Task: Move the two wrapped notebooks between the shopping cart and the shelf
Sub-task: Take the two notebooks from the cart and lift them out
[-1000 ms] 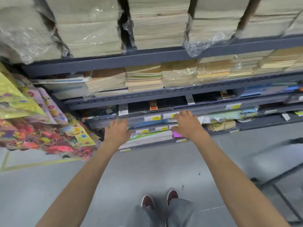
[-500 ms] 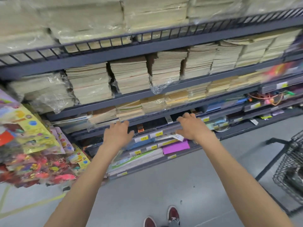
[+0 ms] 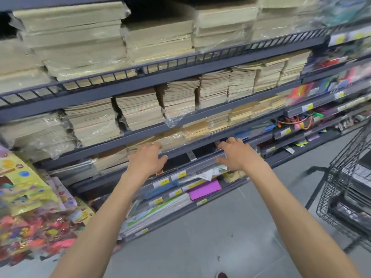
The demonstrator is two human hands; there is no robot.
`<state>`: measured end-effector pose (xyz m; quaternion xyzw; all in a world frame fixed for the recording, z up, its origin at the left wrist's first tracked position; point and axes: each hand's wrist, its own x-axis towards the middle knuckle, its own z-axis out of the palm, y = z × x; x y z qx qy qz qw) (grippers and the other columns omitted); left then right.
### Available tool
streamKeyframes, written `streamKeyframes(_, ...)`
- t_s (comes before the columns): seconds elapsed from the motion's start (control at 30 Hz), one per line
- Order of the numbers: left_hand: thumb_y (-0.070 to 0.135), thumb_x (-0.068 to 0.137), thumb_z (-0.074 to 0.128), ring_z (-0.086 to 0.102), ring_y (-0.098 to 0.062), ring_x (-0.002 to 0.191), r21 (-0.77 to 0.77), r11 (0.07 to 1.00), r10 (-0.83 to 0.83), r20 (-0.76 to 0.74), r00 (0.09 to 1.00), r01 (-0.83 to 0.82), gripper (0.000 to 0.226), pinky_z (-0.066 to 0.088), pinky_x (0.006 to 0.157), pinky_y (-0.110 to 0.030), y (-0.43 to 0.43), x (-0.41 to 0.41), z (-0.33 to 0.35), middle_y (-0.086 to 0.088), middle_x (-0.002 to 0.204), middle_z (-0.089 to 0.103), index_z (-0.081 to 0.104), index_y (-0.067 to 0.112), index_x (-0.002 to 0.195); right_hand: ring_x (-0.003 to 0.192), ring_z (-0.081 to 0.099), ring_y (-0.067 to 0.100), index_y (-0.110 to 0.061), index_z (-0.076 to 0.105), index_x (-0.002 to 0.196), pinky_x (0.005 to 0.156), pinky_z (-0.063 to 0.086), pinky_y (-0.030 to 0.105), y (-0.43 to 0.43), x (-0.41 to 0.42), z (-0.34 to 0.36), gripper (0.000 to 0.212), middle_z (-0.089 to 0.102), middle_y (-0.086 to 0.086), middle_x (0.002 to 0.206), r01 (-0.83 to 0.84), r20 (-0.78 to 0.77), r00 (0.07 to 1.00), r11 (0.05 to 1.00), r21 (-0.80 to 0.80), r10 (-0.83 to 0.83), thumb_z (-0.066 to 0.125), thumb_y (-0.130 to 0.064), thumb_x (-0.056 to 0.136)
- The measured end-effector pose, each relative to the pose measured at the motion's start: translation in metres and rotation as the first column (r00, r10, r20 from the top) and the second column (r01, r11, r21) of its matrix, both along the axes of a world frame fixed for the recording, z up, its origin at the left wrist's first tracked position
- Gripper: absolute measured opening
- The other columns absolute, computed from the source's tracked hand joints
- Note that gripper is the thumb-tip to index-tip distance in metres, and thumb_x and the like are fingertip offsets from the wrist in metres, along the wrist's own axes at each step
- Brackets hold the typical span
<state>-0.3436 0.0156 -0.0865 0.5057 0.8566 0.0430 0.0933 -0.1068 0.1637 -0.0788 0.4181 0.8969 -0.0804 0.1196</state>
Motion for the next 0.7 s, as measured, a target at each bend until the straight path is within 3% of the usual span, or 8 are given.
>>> streamKeyframes(0.7, 0.044, 0.097, 0.052, 0.059, -0.029, 0.113, -0.03, 0.955, -0.295, -0.016, 0.955, 0.294, 0.043, 0.052, 0.088, -0.043, 0.211, 0.191, -0.013, -0.007, 0.124, 0.064, 0.056, 0.018, 0.131, 0.135, 0.036, 0.036, -0.018, 0.038, 0.149, 0.105, 0.041, 0.05, 0.141, 0.223, -0.016, 0.061, 0.04, 0.013, 0.146, 0.248, 0.023, 0.969, 0.968, -0.049, -0.247, 0.052, -0.05, 0.098)
